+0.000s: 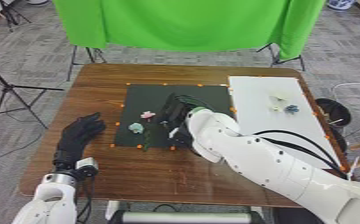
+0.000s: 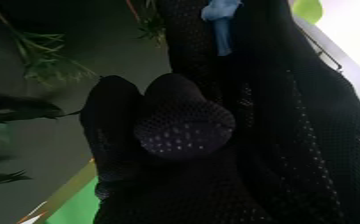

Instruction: Arrange flowers

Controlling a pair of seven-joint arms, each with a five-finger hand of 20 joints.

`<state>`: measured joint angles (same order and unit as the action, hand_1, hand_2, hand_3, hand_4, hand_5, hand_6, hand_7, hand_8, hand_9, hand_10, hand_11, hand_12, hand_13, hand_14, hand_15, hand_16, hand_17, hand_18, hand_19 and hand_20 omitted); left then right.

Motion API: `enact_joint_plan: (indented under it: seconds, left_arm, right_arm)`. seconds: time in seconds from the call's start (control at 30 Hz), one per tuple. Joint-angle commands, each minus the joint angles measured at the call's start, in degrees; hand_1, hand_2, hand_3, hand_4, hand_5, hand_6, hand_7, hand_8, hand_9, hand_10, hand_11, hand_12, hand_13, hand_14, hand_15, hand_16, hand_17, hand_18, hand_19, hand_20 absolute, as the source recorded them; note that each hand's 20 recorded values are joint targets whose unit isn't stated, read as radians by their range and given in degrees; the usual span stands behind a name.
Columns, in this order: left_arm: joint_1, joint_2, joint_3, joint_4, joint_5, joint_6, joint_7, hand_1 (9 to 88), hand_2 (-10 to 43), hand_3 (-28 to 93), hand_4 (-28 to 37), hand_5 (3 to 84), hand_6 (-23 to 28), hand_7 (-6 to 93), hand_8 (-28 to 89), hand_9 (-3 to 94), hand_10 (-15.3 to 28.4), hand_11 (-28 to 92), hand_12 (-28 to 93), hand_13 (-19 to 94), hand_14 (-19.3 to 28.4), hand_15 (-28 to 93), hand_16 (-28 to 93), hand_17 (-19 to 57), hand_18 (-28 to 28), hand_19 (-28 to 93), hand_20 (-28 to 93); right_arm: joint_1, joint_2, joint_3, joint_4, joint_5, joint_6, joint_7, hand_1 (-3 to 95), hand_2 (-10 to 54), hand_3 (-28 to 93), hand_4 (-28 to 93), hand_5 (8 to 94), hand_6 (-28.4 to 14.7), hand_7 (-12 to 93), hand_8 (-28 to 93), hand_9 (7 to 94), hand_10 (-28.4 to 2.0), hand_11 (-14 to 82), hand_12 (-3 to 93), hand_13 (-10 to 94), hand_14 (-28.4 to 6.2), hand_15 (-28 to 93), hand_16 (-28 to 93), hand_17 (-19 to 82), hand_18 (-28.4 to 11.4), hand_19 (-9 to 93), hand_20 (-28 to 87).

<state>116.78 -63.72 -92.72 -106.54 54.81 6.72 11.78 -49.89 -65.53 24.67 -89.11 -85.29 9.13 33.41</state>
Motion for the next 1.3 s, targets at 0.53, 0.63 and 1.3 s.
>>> enact_joint_plan:
  seconds: [0.53,0.63,1.3]
  left_arm:
    - [0.78,-0.20,1.91,1.96,-0.13,-0.89,-2.16,19.1,-4.2,67,-28.3,50.3,1.5,16.7,-6,48.6,13.1,19,15,41,16.5,21,1,10.8,12.4,9,22]
    - [0.69,-0.30,1.89,2.05,0.03,-1.01,-2.21,19.1,-4.2,67,-28.3,50.5,1.6,16.6,-6,48.6,13.1,19,15,41,16.5,21,1,10.8,12.4,9,22]
    - [0.80,-0.43,1.80,2.02,-0.11,-0.75,-2.23,19.3,-4.2,67,-28.3,50.4,1.6,16.5,-6,48.7,13.3,19,15,41,16.5,21,1,10.7,12.4,9,22]
  right_arm:
    - [1.35,-1.31,-0.13,2.56,0.18,6.42,-1.60,59.0,-9.5,62,-19,81.3,0.4,20,5,88.3,-11.1,8.2,32.1,93,-1.2,64,33,67,-12.8,93,57]
    - [1.23,-1.44,-0.16,3.12,0.23,6.73,-1.80,58.9,-9.5,62,-19,81.1,0.6,20,5,88.0,-11.2,8.1,32.0,93,-1.1,64,33,67,-12.9,93,57]
    - [1.72,-1.07,-1.13,4.72,-0.83,5.91,-3.79,57.1,-9.5,63,-20,78.2,2.3,22,4,82.8,-10.6,7.4,29.5,90,-1.6,65,33,65,-12.9,93,57]
